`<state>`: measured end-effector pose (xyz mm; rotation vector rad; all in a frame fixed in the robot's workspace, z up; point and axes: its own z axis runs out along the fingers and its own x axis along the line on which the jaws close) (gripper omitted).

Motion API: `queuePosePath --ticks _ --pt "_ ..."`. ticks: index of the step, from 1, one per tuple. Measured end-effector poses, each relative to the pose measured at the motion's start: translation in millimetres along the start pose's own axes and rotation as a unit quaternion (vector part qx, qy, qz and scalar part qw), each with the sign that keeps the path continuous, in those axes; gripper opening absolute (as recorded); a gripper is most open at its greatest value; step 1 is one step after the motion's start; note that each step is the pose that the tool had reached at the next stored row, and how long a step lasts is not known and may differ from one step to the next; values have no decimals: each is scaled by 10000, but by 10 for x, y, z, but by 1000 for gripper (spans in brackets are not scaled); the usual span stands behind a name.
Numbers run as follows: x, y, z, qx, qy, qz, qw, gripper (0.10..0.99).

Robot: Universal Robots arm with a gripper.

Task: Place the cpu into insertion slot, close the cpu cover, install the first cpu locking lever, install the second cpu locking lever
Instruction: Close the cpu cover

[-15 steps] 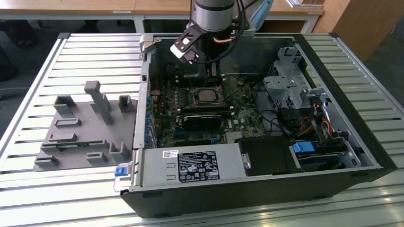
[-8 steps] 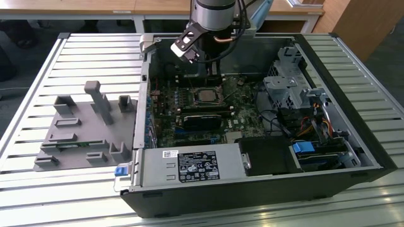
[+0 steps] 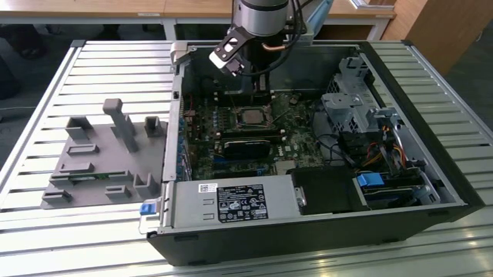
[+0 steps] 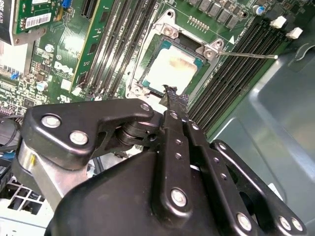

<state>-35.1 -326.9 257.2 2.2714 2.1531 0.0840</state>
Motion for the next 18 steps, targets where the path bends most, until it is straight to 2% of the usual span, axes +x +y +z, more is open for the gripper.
queuePosePath --ticks 7,12,18 --pt "4 84 5 24 24 -12 10000 106" --pt "6 114 2 31 29 -31 10000 106" --pt "10 163 -27 53 60 -67 9999 106"
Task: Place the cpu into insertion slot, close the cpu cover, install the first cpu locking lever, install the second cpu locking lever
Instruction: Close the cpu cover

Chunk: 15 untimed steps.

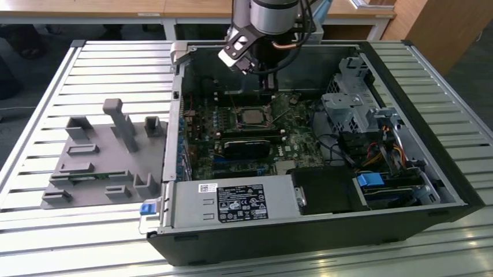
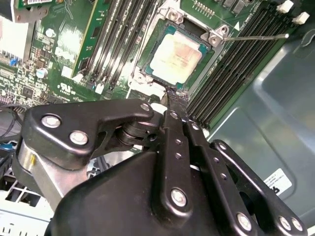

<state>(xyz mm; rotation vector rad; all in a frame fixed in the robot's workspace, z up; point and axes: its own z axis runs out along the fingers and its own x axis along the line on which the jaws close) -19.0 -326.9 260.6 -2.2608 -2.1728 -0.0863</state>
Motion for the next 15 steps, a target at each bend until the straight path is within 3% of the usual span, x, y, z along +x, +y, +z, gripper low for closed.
queuePosePath --ticks 11,15 --pt "9 221 5 44 26 -143 9999 106" --pt "11 264 -20 50 28 -150 9999 106"
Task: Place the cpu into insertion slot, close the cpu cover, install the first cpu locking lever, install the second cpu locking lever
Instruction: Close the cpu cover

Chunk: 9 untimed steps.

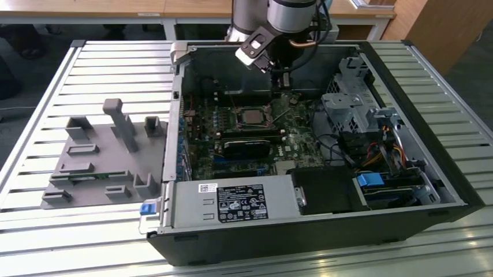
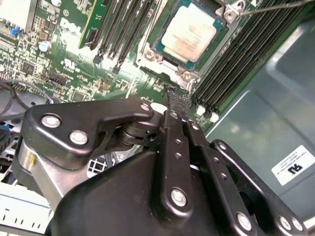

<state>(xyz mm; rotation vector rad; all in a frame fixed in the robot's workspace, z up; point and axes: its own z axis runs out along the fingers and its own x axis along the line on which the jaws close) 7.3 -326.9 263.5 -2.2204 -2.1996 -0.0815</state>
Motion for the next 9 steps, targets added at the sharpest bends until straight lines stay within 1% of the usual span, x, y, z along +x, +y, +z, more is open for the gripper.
queuePosePath --ticks 4,9 --pt "2 47 -23 1 2 -4 10000 106" --pt "3 174 -19 14 2 -23 10000 106"
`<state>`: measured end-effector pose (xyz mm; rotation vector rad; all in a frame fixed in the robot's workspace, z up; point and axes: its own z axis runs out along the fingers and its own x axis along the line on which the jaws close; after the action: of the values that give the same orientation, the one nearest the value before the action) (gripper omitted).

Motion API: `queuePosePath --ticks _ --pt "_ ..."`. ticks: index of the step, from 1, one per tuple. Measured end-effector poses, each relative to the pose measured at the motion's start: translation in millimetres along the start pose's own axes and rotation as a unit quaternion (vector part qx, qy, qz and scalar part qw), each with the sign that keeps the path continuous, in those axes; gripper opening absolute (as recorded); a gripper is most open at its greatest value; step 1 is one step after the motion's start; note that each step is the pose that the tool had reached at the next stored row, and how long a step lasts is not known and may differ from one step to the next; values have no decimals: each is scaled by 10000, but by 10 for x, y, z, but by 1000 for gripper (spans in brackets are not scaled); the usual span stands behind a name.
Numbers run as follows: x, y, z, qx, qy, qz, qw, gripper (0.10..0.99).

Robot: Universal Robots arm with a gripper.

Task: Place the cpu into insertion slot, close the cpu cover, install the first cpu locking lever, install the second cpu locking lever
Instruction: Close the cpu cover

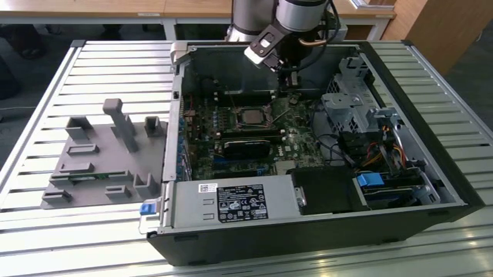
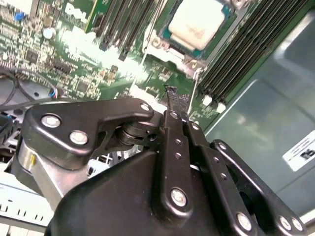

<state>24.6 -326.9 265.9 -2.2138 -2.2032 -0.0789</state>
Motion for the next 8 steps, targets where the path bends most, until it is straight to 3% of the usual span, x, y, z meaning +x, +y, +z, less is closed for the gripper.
queuePosePath --ticks 8 --pt "9 89 24 7 2 -103 9999 106"
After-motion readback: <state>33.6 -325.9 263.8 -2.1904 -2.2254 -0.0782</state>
